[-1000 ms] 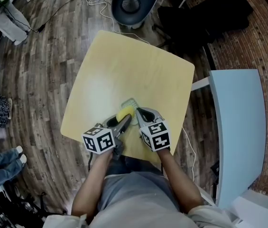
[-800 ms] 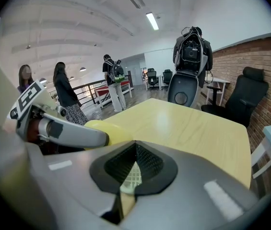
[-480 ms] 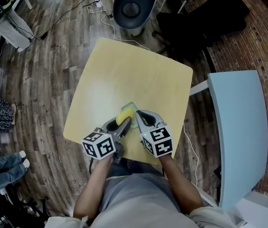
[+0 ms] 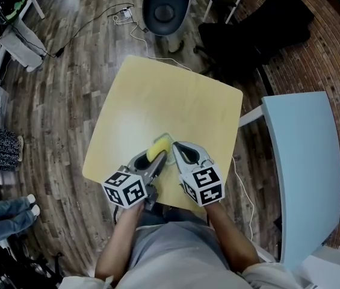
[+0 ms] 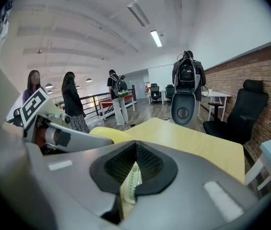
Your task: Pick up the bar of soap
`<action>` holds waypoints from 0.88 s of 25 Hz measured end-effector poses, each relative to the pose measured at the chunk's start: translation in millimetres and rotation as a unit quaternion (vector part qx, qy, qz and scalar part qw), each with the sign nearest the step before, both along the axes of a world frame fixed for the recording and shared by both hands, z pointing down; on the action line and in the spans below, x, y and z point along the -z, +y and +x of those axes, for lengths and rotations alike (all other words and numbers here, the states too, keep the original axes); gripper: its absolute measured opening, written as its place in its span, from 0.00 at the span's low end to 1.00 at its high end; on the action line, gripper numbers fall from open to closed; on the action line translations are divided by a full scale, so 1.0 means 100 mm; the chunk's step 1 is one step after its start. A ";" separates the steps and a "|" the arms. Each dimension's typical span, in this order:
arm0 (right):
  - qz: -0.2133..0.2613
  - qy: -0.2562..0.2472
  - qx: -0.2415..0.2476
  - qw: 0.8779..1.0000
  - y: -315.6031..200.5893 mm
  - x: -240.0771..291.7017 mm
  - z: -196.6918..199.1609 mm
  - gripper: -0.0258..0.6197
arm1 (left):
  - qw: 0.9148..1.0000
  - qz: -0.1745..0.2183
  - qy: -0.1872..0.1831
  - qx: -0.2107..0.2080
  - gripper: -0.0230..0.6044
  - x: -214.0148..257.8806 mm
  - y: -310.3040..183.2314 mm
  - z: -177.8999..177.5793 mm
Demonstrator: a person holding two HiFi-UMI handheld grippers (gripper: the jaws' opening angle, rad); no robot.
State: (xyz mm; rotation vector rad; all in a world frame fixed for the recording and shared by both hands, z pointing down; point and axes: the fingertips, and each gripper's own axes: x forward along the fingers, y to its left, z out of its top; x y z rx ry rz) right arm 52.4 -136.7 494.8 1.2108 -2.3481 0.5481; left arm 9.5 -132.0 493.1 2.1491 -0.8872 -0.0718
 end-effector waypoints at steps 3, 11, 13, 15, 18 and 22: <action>0.010 -0.006 0.001 1.000 0.01 0.11 0.02 0.04 | 1.000 0.013 -0.006 0.002 0.22 0.09 0.01 0.02; 0.039 -0.021 0.006 0.999 0.02 0.41 0.03 0.04 | 0.997 0.065 -0.036 0.010 0.22 0.43 -0.01 0.02; 0.046 -0.025 0.007 0.999 0.03 0.46 0.04 0.04 | 0.996 0.075 -0.040 0.014 0.22 0.50 -0.02 0.02; 0.052 -0.028 0.007 0.998 0.03 0.52 0.05 0.04 | 0.995 0.088 -0.047 0.018 0.22 0.58 -0.03 0.02; 0.064 -0.033 0.004 0.997 0.02 0.63 0.07 0.04 | 0.992 0.109 -0.064 0.024 0.22 0.69 -0.04 0.00; 0.082 -0.039 0.000 0.996 0.00 0.80 0.11 0.04 | 0.988 0.131 -0.076 0.030 0.22 0.84 -0.05 0.00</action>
